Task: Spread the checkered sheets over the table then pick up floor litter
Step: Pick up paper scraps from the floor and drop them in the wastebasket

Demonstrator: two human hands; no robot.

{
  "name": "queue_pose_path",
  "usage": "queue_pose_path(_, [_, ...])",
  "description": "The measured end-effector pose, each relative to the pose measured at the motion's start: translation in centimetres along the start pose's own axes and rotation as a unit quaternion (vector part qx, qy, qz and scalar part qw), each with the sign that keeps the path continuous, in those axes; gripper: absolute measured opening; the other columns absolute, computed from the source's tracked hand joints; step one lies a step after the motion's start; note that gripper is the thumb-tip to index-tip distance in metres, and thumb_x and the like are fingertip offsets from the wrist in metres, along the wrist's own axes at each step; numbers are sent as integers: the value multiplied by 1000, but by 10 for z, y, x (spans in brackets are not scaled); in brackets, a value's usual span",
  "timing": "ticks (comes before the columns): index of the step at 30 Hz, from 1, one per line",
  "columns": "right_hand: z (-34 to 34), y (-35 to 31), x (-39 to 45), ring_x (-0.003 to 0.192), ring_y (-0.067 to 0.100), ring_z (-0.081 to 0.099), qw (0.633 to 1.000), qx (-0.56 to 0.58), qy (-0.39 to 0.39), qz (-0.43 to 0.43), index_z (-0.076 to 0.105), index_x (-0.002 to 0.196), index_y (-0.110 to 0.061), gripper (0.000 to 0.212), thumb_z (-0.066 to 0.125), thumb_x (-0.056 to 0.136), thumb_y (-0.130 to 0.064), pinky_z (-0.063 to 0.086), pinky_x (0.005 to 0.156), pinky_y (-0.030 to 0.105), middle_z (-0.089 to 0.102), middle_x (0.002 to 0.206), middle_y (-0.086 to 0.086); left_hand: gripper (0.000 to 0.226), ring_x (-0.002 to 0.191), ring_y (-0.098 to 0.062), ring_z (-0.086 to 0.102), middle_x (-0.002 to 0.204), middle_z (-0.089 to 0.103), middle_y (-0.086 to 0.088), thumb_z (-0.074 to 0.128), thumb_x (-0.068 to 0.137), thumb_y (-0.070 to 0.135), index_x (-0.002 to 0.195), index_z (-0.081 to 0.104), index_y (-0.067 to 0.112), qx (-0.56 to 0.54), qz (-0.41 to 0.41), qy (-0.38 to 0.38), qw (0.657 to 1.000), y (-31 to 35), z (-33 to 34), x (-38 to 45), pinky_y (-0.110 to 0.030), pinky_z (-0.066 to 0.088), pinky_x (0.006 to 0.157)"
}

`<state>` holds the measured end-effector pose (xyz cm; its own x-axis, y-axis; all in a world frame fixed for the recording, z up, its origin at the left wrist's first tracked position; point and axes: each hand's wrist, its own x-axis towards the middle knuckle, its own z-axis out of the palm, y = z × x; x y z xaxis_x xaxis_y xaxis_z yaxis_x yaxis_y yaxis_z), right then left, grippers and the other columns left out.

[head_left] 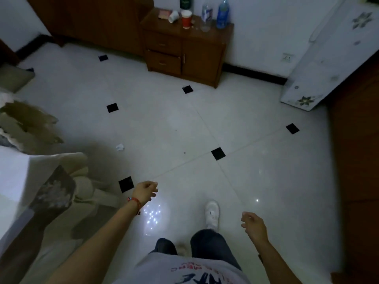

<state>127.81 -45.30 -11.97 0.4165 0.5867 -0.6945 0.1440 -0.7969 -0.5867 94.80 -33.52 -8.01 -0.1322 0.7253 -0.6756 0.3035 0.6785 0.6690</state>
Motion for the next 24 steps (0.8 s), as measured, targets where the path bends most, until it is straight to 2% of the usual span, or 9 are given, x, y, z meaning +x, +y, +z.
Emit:
queue_pose_path(6, [4,-118,104,91,24,56,995,-52,-73,-42,57,119,2,31,47,95,-16,44,77,29,60,109,16,12,60,-17,50,90,56,-18,48,93,14,92,55,4,-62,-53,74,994,37,9,49,-25,36,56])
queue_pose_path(9, [18,-187,138,101,30,58,983,-110,-124,-81,59,115,-2,28,46,95,-17,45,92,34,61,116,17,13,62,-18,50,90,57,-17,49,92,14,92,56,3,-106,-97,104,984,43,5,57,-25,36,57])
queue_pose_path(11, [36,-233,158,102,29,58,971,-145,-152,-110,60,114,-3,27,46,96,-18,44,93,33,62,113,13,14,65,-20,51,90,57,-17,49,92,14,94,57,3,-138,-113,129,975,46,-1,61,-25,38,59])
queue_pose_path(15, [94,-311,184,90,22,56,945,-198,-215,-148,60,112,-4,26,47,95,-19,44,76,25,61,103,10,13,70,-21,51,85,57,-12,47,93,13,95,55,3,-211,-139,185,950,53,-20,69,-26,39,61])
queue_pose_path(19, [169,-372,202,91,23,57,917,-238,-265,-176,61,111,-6,24,48,95,-19,45,82,28,62,107,12,14,63,-18,48,85,55,-14,47,93,12,92,55,1,-264,-172,233,920,55,-48,100,-26,36,58])
queue_pose_path(22, [226,-413,214,90,24,58,901,-270,-282,-191,61,111,-4,25,48,95,-18,43,80,28,62,108,14,14,63,-17,48,89,55,-15,47,93,13,92,54,1,-292,-192,256,901,57,-80,132,-26,37,58])
queue_pose_path(24, [258,-441,220,87,24,58,894,-287,-286,-192,61,112,-2,26,48,95,-18,45,72,27,63,105,14,16,65,-17,49,91,56,-15,46,94,14,97,55,2,-304,-208,256,894,61,-105,155,-26,39,59])
